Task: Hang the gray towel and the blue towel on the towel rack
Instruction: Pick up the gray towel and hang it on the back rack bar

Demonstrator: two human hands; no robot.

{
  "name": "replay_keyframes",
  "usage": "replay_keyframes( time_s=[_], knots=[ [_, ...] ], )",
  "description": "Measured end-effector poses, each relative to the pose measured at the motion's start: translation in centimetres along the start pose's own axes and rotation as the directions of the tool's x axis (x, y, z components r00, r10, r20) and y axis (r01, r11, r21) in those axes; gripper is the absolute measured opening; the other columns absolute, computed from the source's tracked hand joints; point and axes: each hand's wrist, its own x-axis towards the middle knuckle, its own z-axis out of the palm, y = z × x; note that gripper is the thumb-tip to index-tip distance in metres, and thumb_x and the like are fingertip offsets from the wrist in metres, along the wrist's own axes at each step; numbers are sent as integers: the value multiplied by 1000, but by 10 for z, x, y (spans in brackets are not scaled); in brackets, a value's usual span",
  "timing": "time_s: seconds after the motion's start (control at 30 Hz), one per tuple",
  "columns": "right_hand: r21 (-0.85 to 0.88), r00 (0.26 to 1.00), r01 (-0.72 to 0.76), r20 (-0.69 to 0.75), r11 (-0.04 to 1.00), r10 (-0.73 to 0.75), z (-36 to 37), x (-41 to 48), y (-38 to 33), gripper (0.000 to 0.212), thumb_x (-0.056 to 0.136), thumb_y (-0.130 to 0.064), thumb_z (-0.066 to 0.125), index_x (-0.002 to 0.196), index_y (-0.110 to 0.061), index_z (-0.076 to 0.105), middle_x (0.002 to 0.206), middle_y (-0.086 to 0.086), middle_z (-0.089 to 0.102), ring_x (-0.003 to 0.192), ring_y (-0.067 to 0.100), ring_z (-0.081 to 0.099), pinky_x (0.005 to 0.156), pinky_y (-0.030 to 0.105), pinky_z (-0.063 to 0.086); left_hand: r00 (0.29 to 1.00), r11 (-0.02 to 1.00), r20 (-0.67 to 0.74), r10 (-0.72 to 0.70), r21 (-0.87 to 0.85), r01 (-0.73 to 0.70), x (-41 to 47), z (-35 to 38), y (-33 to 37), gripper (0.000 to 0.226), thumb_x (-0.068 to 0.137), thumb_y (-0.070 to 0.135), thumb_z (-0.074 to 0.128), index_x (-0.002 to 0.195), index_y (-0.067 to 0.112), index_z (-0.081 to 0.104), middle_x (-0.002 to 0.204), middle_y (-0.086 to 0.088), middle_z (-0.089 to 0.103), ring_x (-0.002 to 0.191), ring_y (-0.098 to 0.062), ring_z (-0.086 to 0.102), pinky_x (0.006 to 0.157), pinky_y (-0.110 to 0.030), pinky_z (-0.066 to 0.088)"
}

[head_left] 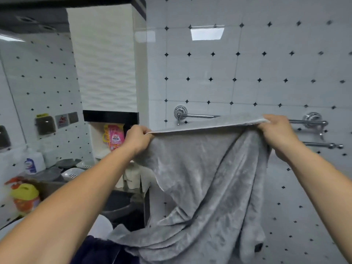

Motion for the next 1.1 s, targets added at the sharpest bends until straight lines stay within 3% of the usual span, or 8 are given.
replay_keyframes(
  time_s=[0.1, 0.17, 0.4, 0.57, 0.77, 0.9, 0.97, 1.1],
  knots=[
    [-208, 996, 30, 84, 978, -13, -17, 3, 12, 26, 82, 0, 55, 59, -11, 54, 60, 1, 49, 60, 16, 43, 50, 25, 32, 986, 992, -167, 21, -119, -41, 14, -8, 21, 30, 86, 15, 58, 57, 19, 50, 58, 5, 49, 58, -16, 45, 52, -23, 35],
    [-376, 987, 55, 160, 925, 7, -33, 1, 23, 33, 83, -3, 60, 56, -16, 48, 58, 2, 46, 60, 19, 41, 52, 30, 31, 975, 984, -203, 91, -131, -119, 26, -15, 46, 26, 87, 23, 58, 63, 18, 52, 62, 2, 52, 68, -21, 49, 57, -29, 32],
    [-773, 975, 5, 145, 634, 169, -65, -13, 78, 13, 84, -24, 66, 75, -18, 59, 87, 12, 69, 88, 32, 63, 69, 36, 45, 900, 890, -195, 389, 333, -312, 48, -20, 82, 34, 88, 54, 56, 83, 22, 65, 94, -14, 70, 94, -36, 61, 67, -36, 38],
    [-868, 952, -101, 58, 487, 300, -94, -11, 101, 17, 83, -34, 66, 73, -24, 56, 87, 6, 62, 93, 31, 63, 71, 34, 44, 895, 879, -202, 398, 364, -309, 51, -24, 83, 37, 88, 56, 54, 85, 21, 66, 96, -15, 70, 97, -37, 60, 68, -38, 39],
    [-840, 888, -328, -117, 433, 445, -153, -11, 127, 34, 75, -52, 72, 87, -21, 70, 81, 9, 65, 84, 32, 65, 76, 37, 50, 932, 911, -160, 325, 318, -263, 61, -38, 60, 39, 84, 57, 60, 80, 19, 66, 81, -10, 62, 83, -33, 56, 66, -37, 40],
    [-698, 807, -539, -268, 471, 526, -157, -15, 130, 54, 63, -58, 78, 71, -10, 58, 78, 15, 63, 72, 30, 59, 55, 31, 38, 993, 990, -42, 106, 101, -102, 61, -27, 54, 40, 80, 40, 74, 73, 2, 64, 68, -13, 56, 66, -27, 51, 64, -34, 44],
    [-558, 770, -616, -278, 556, 574, -146, -17, 127, 50, 67, -51, 78, 78, -8, 56, 91, 17, 61, 80, 33, 58, 60, 32, 42, 998, 993, 32, -59, -104, 62, 56, -18, 56, 32, 78, 25, 79, 69, 1, 60, 63, -12, 55, 53, -22, 49, 55, -28, 43],
    [-292, 683, -718, -126, 632, 719, -118, -21, 117, 20, 80, -28, 69, 89, -11, 61, 94, 14, 69, 84, 32, 65, 83, 48, 54, 975, 931, 86, -205, -289, 221, 49, -1, 61, 36, 76, 10, 79, 105, -4, 64, 90, -14, 65, 61, -21, 58, 55, -28, 50]
  ],
)
